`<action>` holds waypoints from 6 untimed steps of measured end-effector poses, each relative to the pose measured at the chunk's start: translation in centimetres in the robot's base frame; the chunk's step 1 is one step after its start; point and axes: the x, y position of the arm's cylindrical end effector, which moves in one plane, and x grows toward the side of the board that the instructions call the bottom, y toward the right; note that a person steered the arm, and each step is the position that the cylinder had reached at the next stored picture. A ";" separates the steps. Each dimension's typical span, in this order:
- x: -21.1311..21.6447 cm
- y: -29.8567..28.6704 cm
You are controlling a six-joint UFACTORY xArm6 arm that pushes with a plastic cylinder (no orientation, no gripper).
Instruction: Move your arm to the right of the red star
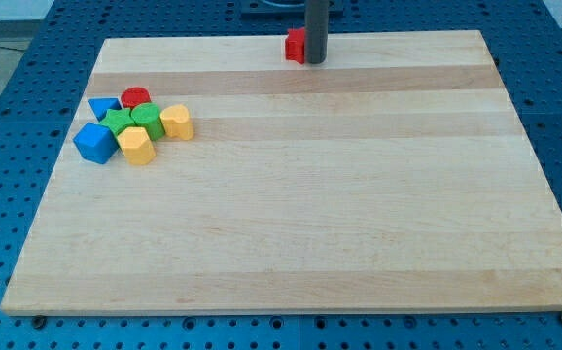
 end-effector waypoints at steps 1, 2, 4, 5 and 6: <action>1.2 0.7; 0.9 2.4; -3.0 2.3; -3.0 1.8; -3.0 0.3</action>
